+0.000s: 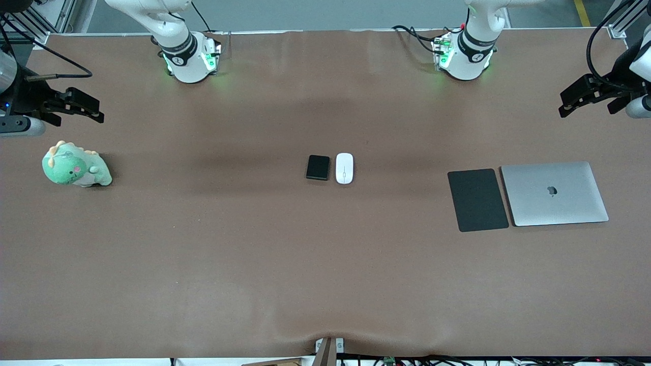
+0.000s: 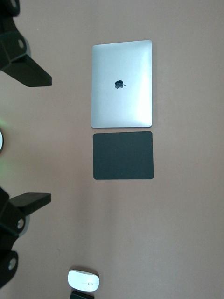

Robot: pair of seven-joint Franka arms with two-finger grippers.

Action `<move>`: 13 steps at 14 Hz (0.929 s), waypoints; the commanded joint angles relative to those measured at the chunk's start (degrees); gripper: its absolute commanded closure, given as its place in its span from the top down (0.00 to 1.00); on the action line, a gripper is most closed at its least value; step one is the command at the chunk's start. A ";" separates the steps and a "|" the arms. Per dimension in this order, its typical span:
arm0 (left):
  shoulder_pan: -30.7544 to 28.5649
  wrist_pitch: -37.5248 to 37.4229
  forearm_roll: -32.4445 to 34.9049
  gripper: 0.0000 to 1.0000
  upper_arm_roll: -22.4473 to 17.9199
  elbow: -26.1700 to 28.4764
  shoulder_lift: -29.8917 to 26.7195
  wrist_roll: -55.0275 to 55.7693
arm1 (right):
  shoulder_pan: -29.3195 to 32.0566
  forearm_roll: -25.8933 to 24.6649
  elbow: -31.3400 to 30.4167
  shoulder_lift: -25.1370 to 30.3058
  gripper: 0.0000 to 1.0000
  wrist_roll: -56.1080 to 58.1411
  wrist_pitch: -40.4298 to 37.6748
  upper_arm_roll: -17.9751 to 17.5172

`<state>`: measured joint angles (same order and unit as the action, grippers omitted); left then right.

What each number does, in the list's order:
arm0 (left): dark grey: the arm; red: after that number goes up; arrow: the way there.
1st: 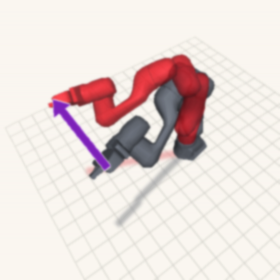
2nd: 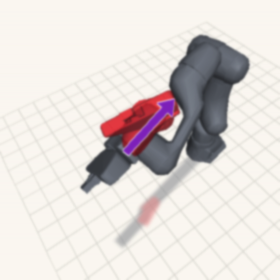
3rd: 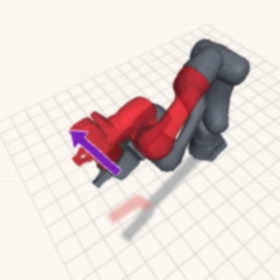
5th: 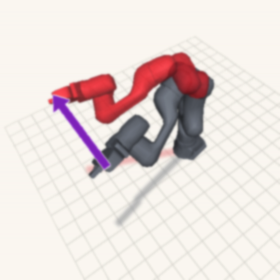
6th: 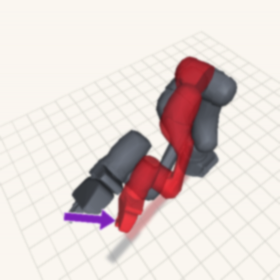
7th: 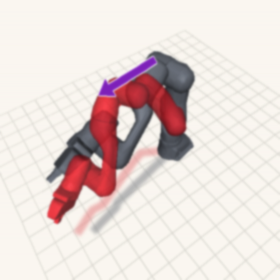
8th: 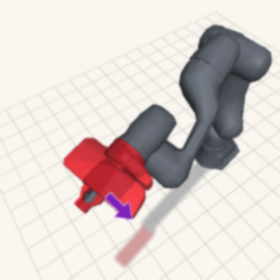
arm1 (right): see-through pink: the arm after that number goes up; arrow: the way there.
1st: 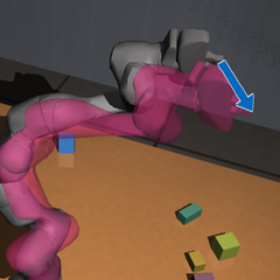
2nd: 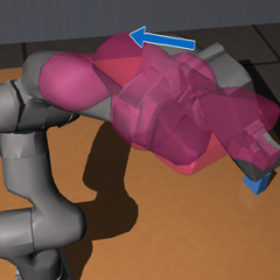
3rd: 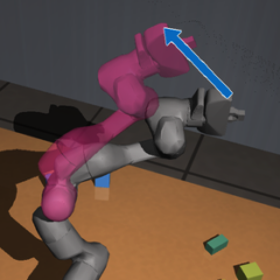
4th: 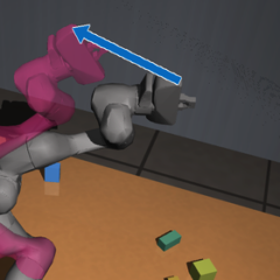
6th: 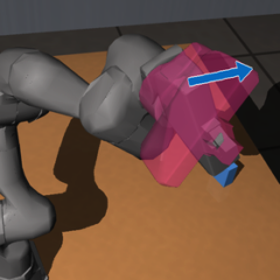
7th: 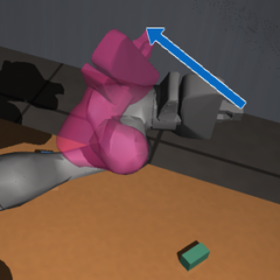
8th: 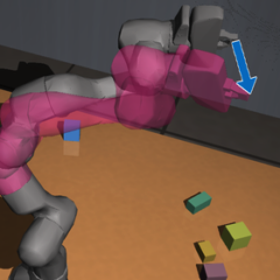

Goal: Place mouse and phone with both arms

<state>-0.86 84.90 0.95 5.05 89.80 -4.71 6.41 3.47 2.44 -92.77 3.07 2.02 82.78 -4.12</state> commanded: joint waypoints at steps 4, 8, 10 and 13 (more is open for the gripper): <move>0.33 -1.41 1.25 1.00 -0.04 -1.38 0.22 -1.49 | 1.10 -0.25 -0.05 0.36 1.00 0.45 -0.43 -0.71; 0.24 -1.76 1.16 1.00 -0.13 -2.34 0.57 -1.31 | 1.10 -0.25 -0.05 0.36 1.00 0.45 -0.43 -0.71; 0.24 -2.37 1.16 1.00 -0.04 -2.26 0.75 -0.87 | 1.10 -0.25 -0.05 0.36 1.00 0.45 -0.43 -0.71; 0.33 -2.81 0.90 1.00 0.30 -1.74 0.75 0.52 | 1.10 -0.25 -0.05 0.36 1.00 0.45 -0.43 -0.71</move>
<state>-0.86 83.66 0.95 5.07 89.30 -4.67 6.42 3.48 2.44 -92.77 3.07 2.02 82.77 -4.12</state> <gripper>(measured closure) 0.000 0.000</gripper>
